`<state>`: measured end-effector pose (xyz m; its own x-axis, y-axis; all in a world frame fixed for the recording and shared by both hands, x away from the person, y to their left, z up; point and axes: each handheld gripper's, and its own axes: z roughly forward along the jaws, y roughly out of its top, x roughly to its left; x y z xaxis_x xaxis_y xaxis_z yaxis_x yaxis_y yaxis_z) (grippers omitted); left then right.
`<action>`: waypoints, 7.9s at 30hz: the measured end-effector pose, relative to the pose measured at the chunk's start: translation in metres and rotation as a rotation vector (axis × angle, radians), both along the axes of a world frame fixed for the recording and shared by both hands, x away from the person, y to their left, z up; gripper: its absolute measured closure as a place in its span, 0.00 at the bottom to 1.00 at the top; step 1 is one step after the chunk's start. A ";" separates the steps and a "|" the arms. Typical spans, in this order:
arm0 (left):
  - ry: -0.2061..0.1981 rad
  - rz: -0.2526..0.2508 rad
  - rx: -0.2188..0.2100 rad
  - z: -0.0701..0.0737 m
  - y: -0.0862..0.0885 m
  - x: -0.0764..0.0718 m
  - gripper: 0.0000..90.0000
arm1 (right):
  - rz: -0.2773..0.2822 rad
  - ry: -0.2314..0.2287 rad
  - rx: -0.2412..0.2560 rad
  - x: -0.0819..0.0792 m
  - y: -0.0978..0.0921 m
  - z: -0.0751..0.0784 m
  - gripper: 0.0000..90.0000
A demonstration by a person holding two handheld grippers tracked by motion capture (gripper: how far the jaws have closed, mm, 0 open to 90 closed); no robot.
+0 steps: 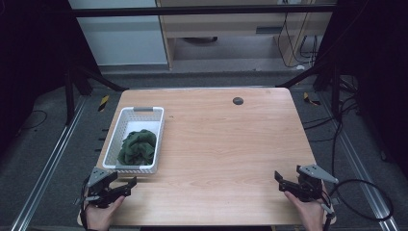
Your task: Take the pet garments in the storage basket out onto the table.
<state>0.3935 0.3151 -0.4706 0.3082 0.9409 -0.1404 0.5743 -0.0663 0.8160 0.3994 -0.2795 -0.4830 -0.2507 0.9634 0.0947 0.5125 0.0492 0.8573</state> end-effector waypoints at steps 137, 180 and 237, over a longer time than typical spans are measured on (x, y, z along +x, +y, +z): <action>0.139 -0.086 0.221 0.066 -0.023 0.126 0.17 | 0.084 -0.011 -0.074 0.001 0.009 -0.002 0.07; 0.340 -0.129 0.296 0.044 -0.029 0.148 0.67 | 0.095 0.011 -0.074 0.003 0.010 -0.004 0.05; 0.095 -0.199 0.270 0.162 -0.026 0.090 0.83 | 0.093 0.004 -0.083 0.002 0.010 -0.003 0.05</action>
<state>0.4839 0.2889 -0.3087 0.4871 0.8707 0.0681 0.6009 -0.3907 0.6974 0.4017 -0.2697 -0.4864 -0.3396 0.9404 0.0167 0.5056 0.1675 0.8464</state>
